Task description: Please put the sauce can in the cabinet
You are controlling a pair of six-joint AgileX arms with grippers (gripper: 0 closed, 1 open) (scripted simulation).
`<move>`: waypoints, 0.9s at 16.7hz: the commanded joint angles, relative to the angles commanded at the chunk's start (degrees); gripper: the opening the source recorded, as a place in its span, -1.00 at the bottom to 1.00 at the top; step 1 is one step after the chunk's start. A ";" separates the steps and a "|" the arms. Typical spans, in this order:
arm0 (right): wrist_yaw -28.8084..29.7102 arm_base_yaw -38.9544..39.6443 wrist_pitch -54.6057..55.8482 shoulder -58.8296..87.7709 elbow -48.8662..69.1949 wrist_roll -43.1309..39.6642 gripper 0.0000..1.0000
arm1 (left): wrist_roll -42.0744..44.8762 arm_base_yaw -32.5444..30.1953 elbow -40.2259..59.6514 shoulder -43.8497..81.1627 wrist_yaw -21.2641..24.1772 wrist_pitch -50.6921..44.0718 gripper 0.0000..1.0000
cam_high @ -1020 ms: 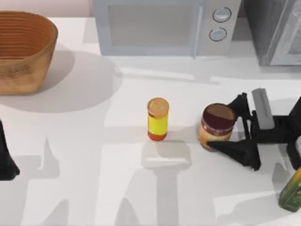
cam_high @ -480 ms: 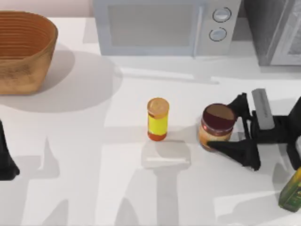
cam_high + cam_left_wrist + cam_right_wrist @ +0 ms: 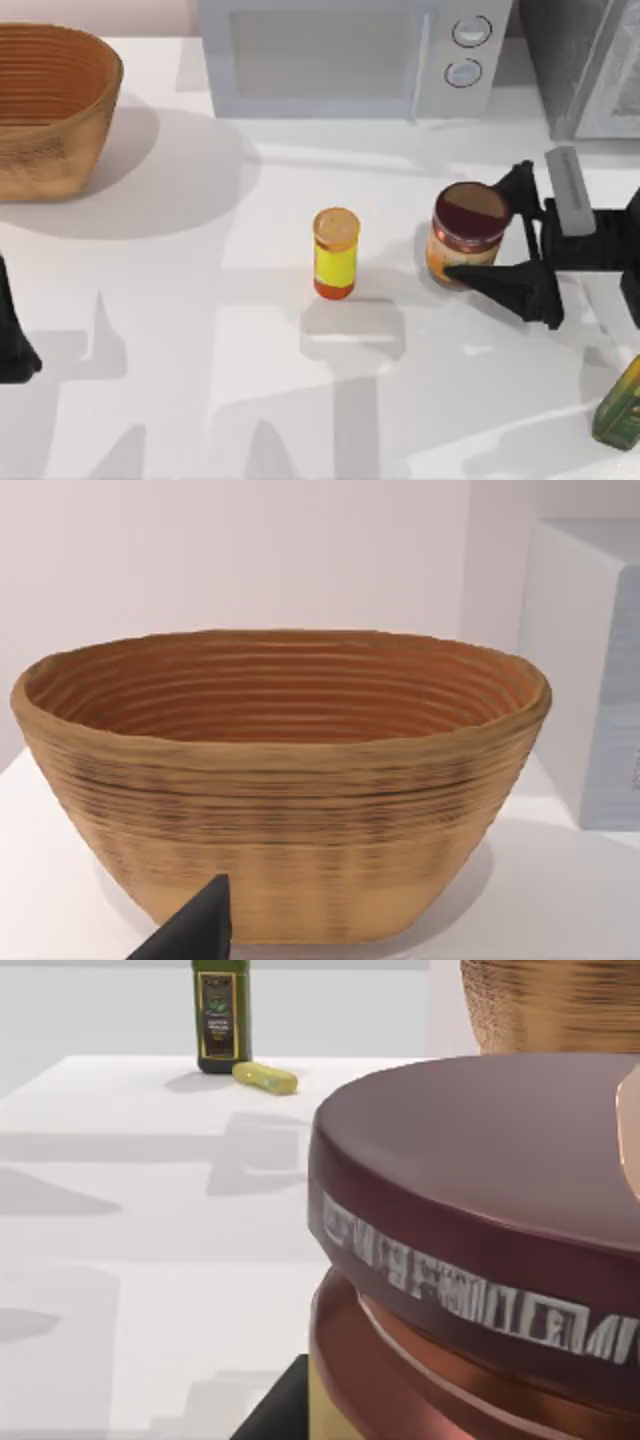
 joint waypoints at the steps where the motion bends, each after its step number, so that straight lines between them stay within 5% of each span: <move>1: -0.01 0.01 -1.14 -1.44 -0.13 0.10 -1.00 | 0.00 0.00 0.00 0.00 0.00 0.00 1.00; 15: -0.26 0.09 -17.79 -21.61 -2.31 1.98 -1.00 | 0.00 0.00 0.00 0.00 0.00 0.00 1.00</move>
